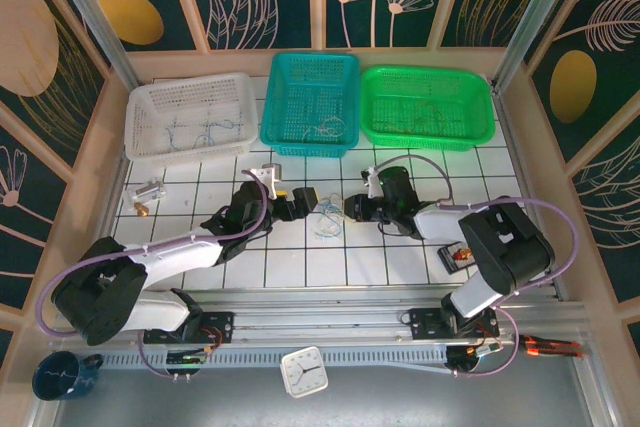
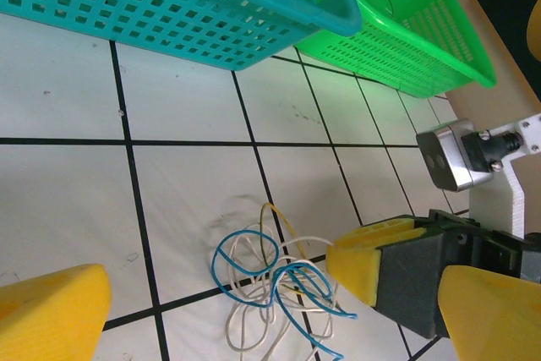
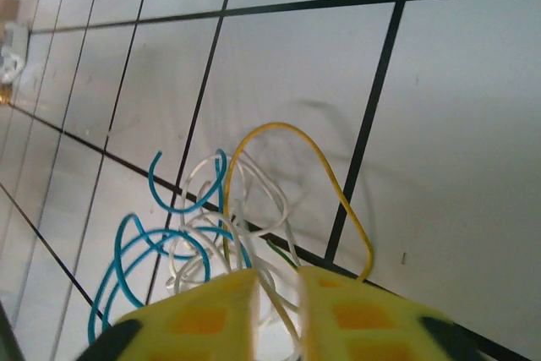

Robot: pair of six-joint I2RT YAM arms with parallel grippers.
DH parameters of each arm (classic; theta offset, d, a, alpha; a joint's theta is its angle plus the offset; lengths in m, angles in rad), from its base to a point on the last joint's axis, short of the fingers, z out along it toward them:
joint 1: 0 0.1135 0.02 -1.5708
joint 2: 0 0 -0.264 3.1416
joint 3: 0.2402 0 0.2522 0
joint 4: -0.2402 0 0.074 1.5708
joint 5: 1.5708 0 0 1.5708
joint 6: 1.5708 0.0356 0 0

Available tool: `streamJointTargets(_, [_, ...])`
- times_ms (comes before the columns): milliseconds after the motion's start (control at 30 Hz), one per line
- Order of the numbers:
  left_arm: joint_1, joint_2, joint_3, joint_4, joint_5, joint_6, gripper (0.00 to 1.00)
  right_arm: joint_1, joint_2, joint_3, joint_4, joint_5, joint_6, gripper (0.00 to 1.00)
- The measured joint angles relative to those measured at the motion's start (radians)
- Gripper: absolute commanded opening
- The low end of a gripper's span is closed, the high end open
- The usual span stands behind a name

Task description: Untangle the cables

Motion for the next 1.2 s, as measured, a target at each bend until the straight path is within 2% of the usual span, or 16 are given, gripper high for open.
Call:
streamJointTargets(33, [0.0,0.0,0.0,0.0,0.0,0.0,0.99,0.0,0.003,0.004,0.003,-0.003,0.004,0.01])
streamJointTargets(67, [0.0,0.0,0.0,0.0,0.0,0.0,0.99,0.0,0.004,0.008,0.002,-0.006,0.006,0.0])
streamJointTargets(267, [0.0,0.0,0.0,0.0,0.0,0.0,0.99,0.0,-0.016,0.029,-0.003,-0.018,-0.003,0.0])
streamJointTargets(667, [0.0,0.001,0.0,0.001,0.0,0.0,0.99,0.0,-0.258,0.034,-0.068,0.001,-0.019,0.0])
streamJointTargets(1200, [0.0,0.01,0.0,0.001,0.003,0.0,0.99,0.0,-0.271,0.017,-0.074,0.032,-0.02,0.0])
